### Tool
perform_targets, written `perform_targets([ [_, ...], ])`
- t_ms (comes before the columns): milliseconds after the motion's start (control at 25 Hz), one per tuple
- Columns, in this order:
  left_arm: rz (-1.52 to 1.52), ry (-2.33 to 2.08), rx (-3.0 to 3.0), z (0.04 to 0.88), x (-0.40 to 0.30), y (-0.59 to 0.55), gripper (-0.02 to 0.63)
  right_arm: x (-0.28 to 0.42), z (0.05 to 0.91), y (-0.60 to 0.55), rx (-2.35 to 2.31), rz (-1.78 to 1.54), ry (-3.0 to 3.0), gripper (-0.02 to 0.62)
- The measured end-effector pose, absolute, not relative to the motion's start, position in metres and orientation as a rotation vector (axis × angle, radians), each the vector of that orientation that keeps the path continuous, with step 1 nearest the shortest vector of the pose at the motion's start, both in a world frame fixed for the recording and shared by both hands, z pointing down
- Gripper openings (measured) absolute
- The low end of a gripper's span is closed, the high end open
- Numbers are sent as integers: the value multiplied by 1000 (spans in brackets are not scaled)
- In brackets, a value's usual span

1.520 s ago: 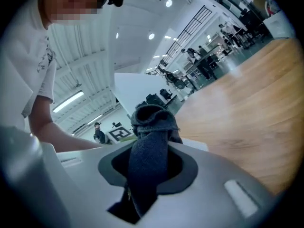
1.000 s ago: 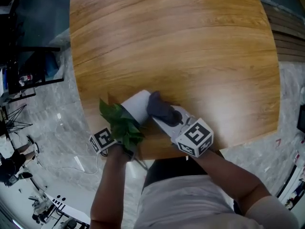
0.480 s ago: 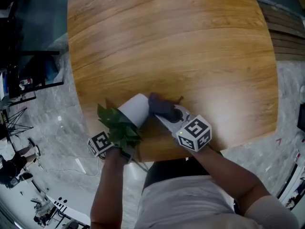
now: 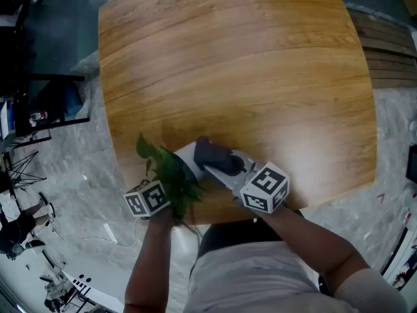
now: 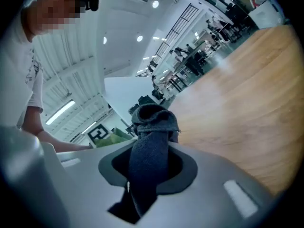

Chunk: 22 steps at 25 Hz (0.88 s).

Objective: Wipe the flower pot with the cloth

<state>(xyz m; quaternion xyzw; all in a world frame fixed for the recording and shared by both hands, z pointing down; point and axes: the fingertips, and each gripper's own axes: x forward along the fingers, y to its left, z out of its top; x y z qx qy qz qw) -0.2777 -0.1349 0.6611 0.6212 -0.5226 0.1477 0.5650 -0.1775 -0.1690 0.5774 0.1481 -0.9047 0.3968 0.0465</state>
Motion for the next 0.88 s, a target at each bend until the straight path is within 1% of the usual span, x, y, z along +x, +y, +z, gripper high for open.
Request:
perform_targets([
  [160,387,-1229,1485,654,-272,-136,29,-148,621,-190,607,1236,-2632,89],
  [440,350,-1200,1506,627,-253,-155,29,-127,642,-202,729,1205,-2489,89],
  [600,283,-1137,1516,609,-233,-162,32,-119,643,-205,748,1206,-2436,90],
  [800,300,-1125,1556,591,-228,-154,78,-114,629,-204,747,1156,-2407,91],
  [880,270,-1110,1556,583,-225,-154,81,-112,617,-207,754,1129,-2414,91],
])
